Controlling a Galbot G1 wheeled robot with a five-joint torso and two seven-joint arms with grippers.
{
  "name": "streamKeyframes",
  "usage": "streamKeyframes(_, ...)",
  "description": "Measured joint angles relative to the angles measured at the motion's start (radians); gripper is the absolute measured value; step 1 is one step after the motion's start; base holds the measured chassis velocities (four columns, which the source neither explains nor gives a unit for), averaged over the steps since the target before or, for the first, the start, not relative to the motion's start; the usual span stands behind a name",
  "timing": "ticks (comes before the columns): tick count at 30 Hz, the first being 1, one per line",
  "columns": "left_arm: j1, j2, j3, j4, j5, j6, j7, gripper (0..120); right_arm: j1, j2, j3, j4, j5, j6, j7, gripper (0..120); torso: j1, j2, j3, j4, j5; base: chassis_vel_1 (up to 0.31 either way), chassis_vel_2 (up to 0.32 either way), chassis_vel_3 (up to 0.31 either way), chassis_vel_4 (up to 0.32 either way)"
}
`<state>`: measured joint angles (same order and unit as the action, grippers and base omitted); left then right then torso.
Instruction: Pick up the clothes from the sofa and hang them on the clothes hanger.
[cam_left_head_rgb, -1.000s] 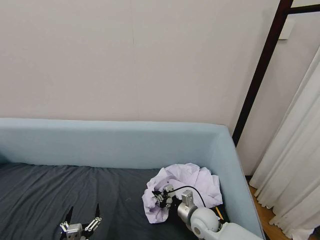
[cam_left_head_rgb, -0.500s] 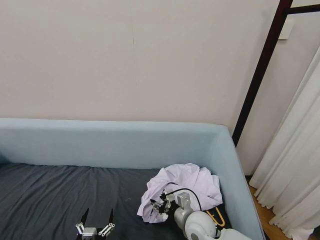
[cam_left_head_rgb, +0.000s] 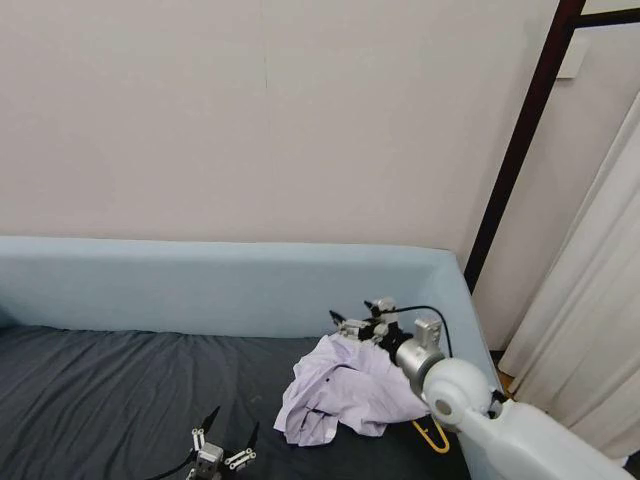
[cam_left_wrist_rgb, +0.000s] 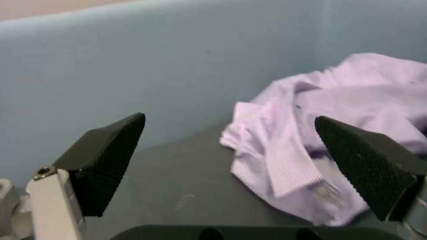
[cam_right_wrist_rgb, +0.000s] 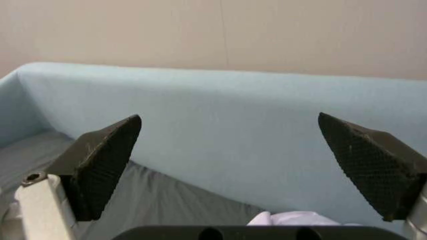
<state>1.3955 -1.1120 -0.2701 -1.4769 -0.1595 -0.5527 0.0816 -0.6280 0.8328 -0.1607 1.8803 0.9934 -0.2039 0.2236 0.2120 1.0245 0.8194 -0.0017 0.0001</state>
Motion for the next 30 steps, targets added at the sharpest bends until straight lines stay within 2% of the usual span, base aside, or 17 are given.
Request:
streamKeyframes(3, -0.041, -0.003, 0.051, 0.080, 0.008, -0.035, 0.048, 100, -0.028, -0.010, 0.030, 0.007, 0.001, 0.002, -0.001, 100, 0.000, 0.000, 0.000, 0.0003, -0.0001, 0.000, 0.000, 0.000, 0.000)
streamKeyframes(7, -0.080, -0.030, 0.093, 0.154, 0.041, -0.047, 0.050, 100, -0.075, -0.018, 0.055, 0.022, -0.011, 0.002, -0.004, 100, 0.000, 0.000, 0.000, 0.0001, 0.0000, 0.000, 0.000, 0.000, 0.000)
streamKeyframes(15, -0.137, -0.128, 0.153, 0.255, 0.102, -0.036, -0.055, 100, -0.120, -0.020, 0.075, 0.024, -0.020, 0.002, -0.010, 100, 0.000, 0.000, 0.000, 0.0001, -0.0002, 0.000, 0.000, 0.000, 0.000)
streamKeyframes(24, -0.177, -0.217, 0.183, 0.320, 0.178, 0.019, -0.321, 100, -0.116, -0.019, 0.069, 0.007, -0.017, 0.002, -0.020, 100, 0.000, 0.000, 0.000, 0.0002, 0.0000, 0.000, 0.000, 0.000, 0.000)
streamKeyframes(30, -0.194, -0.253, 0.211, 0.340, 0.179, 0.006, -0.351, 100, -0.130, -0.019, 0.075, 0.005, -0.016, 0.006, -0.024, 100, 0.000, 0.000, 0.000, 0.0002, -0.0001, 0.000, 0.000, 0.000, 0.000)
